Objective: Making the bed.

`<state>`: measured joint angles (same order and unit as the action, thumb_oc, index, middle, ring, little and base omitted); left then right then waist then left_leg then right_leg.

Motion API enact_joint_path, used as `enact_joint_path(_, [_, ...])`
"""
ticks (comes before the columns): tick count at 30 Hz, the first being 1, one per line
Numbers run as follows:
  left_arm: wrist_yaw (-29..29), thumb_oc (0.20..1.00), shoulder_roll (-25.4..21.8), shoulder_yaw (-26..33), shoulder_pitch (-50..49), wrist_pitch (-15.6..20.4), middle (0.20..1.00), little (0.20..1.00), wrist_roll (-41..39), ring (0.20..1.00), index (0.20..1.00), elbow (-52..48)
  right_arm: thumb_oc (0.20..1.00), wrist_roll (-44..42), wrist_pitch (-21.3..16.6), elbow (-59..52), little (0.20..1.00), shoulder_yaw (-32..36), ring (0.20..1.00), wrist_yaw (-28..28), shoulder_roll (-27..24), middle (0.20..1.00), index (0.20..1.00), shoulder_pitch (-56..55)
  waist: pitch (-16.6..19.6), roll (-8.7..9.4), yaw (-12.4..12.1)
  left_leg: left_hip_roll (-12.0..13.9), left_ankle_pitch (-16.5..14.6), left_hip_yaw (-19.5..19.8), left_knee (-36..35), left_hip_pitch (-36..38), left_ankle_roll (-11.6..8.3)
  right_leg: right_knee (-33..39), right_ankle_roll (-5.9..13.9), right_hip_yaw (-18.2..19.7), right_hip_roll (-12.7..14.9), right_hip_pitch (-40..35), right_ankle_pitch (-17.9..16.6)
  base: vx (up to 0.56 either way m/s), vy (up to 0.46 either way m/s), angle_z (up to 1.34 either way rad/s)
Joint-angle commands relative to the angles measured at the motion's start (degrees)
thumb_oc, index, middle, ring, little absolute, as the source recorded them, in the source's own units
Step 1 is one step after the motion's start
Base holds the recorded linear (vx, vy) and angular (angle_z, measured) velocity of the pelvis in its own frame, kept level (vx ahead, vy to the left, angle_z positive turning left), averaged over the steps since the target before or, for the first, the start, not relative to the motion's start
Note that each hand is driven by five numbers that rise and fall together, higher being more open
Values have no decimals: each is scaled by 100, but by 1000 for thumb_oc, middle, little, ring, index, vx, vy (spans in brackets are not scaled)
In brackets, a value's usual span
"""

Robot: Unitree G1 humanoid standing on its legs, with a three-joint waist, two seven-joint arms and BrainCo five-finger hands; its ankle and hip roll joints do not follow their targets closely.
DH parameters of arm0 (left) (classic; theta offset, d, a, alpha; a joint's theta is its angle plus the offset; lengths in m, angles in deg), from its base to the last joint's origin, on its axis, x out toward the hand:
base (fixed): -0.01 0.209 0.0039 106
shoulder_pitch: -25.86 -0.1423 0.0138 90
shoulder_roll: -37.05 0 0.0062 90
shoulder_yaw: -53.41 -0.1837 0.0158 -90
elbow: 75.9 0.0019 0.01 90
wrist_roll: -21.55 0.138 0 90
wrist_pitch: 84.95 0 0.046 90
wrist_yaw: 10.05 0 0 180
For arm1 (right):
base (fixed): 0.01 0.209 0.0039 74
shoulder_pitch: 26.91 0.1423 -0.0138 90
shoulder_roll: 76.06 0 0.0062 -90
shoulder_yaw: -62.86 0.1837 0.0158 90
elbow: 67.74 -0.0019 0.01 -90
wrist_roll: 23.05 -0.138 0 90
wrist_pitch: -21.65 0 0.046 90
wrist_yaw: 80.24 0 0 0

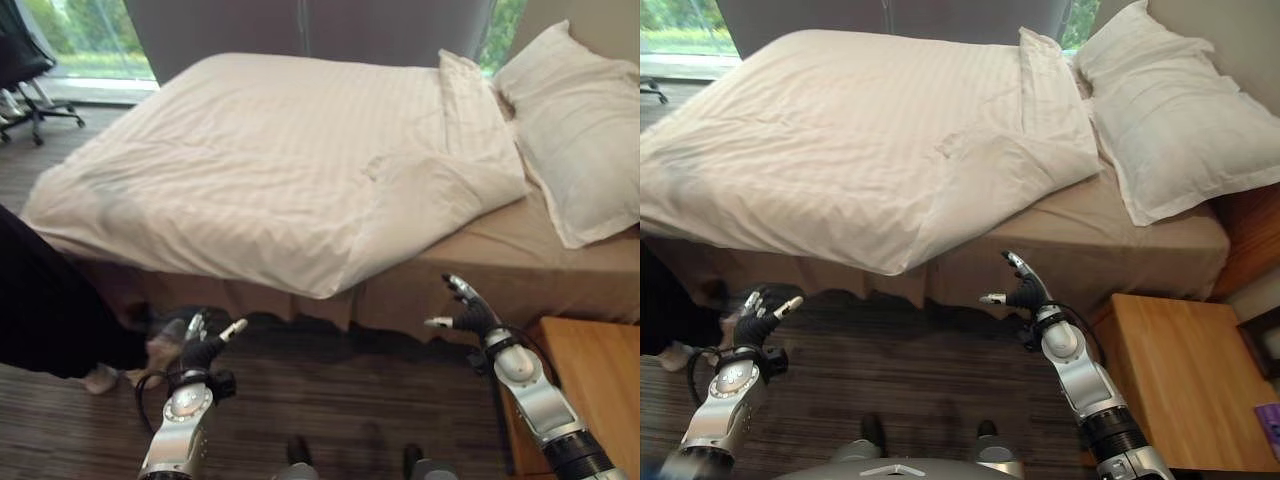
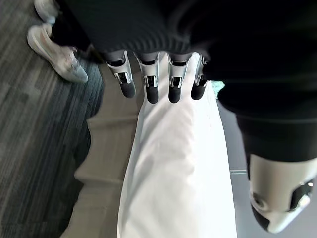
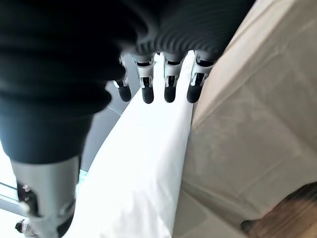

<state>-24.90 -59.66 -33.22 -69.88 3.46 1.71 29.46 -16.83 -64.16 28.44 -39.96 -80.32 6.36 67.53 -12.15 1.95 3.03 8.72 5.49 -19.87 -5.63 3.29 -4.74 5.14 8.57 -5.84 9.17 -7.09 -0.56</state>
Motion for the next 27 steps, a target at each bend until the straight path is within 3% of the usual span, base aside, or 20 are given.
enact_joint_path(1, [-6, 1000, -126, 599, -63, 123, 1000, 1000, -4, 1000, 1000, -225, 1000, -1345, -125, 446, 1000, 1177, 1000, -282, 375, 1000, 1000, -793, 100, 209, 138, -284, -682, -69, 109, 652, 160, -1733, 104, -876, 121, 594, -45, 24, 74, -2])
enact_joint_path(3, [8, 1000, 37, 631, -262, 52, 1000, 1000, -25, 1000, 1000, -194, 1000, -1732, -90, 514, 1000, 1322, 1000, -432, 685, 1000, 1000, -849, 129, 185, 201, -368, -744, -54, 94, 667, 224, -1911, 180, -664, 118, 679, -178, 10, 149, 25])
enact_joint_path(6, [23, 1000, 32, 698, -334, -5, 1000, 1000, 165, 1000, 1000, -300, 1000, -1625, -117, 265, 1000, 1312, 1000, -561, 717, 1000, 1000, -683, 124, 84, 260, -397, -844, -170, 63, 785, 274, -2324, 249, -725, 364, 1128, -798, 47, 96, 20])
enact_joint_path(8, [13, 1000, 63, 705, -357, -11, 1000, 1000, 214, 1000, 1000, -320, 1000, -1536, -168, 283, 1000, 1272, 1000, -609, 711, 1000, 1000, -606, 115, 52, 290, -378, -890, -218, 63, 824, 253, -2306, 254, -852, 453, 1281, -873, 137, 13, -16])
enact_joint_path(9, [-14, 1000, 38, 750, -359, -30, 1000, 1000, 332, 1000, 1000, -342, 1000, -965, -134, 190, 1000, 1260, 1000, -683, 452, 1000, 1000, -477, 95, 54, 361, -358, -973, -207, 63, 924, 183, -1979, 241, -1022, 452, 1602, -839, 292, -1, -32])
enact_joint_path(11, [-28, 1000, 90, 809, -351, -10, 1000, 1000, 414, 1000, 1000, -421, 1000, -786, -190, 34, 1000, 1360, 1000, -789, 337, 1000, 1000, -416, 30, 72, 504, -396, -1064, -95, 63, 1150, 87, -1294, 257, -1219, 390, 2042, -917, 330, -31, -26])
enact_joint_path(14, [-54, 1000, 22, 799, -183, -2, 1000, 1000, 453, 1000, 1000, -378, 1000, -500, -207, -20, 1000, 1411, 1000, -917, 132, 1000, 1000, -351, -61, 5, 620, -274, -1190, 30, 63, 1446, -73, -584, 293, -1530, 353, 2179, -959, 347, -99, -3])
enact_joint_path(16, [-41, 1000, -14, 738, -117, 30, 1000, 1000, 507, 1000, 1000, -334, 1000, -446, -225, -41, 1000, 1443, 1000, -941, 82, 1000, 1000, -342, -89, -20, 629, -236, -1253, 87, 63, 1557, -102, -496, 295, -1515, 297, 2097, -938, 250, -96, 35])
enact_joint_path(18, [-19, 1000, -5, 551, 8, 98, 1000, 1000, 570, 1000, 1000, -263, 1000, -178, -258, -97, 1000, 1410, 1000, -932, -53, 1000, 1000, -335, 55, 90, 648, -391, -1422, 253, 179, 1796, -61, -533, 129, -1439, 256, 1863, -871, 359, -150, 49])
enact_joint_path(19, [-17, 1000, 35, 500, 23, 113, 1000, 1000, 564, 1000, 1000, -271, 1000, -80, -267, -151, 1000, 1402, 1000, -960, -142, 1000, 1000, -320, 41, 20, 630, -364, -1490, 297, 423, 1847, -82, -554, 65, -1491, 180, 1694, -802, 437, -168, 52])
enact_joint_path(21, [-58, 1000, 150, 461, 24, 207, 1000, 1000, 364, 1000, 1000, -308, 1000, -145, -304, -148, 1000, 1306, 1000, -930, -215, 1000, 1000, -236, 16, -150, 629, -236, -1065, 422, 1450, 1652, -350, -535, -138, -1664, 75, 1377, -670, 266, -134, 83])
enact_joint_path(22, [-59, 1000, 152, 462, 29, 209, 1000, 1000, 363, 1000, 1000, -307, 1000, -148, -307, -143, 1000, 1305, 1000, -932, -219, 1000, 1000, -228, 21, -137, 652, -239, -1052, 449, 1473, 1616, -356, -523, -151, -1685, 90, 1382, -684, 178, -149, 71])
enact_joint_path(24, [-90, 1000, 168, 410, 94, 306, 1000, 1000, 44, 1000, 1000, -380, 1000, -206, -295, -122, 1000, 1137, 1000, -948, -359, 1000, 1000, -24, -160, -48, 423, -27, -359, 568, 3117, 800, -743, -193, -444, -1761, -45, 726, -385, 235, -237, 7])
enact_joint_path(25, [-90, 1000, 163, 410, 101, 306, 1000, 1000, 43, 1000, 1000, -379, 1000, -207, -296, -119, 1000, 1139, 1000, -949, -355, 1000, 1000, -16, -156, -19, 437, -56, -331, 582, 3113, 775, -733, -184, -447, -1774, -15, 736, -404, 325, -330, -22])
enact_joint_path(26, [-112, 1000, 127, 367, 202, 348, 1000, 1000, 2, 1000, 1000, -452, 1000, -157, -282, -147, 1000, 1111, 1000, -991, -451, 1000, 1000, 94, -303, 130, 269, 41, -197, 466, 3627, 347, -776, -55, -537, -1797, 24, 420, -253, 271, -201, -24])
enact_joint_path(27, [-123, 1000, 127, 341, 234, 336, 1000, 1000, 5, 1000, 1000, -476, 1000, -115, -256, -198, 1000, 1080, 1000, -981, -510, 1000, 1000, 171, -346, 140, 215, 149, -321, 345, 3570, 165, -724, -21, -500, -1757, 36, 320, -198, 394, -205, -15])
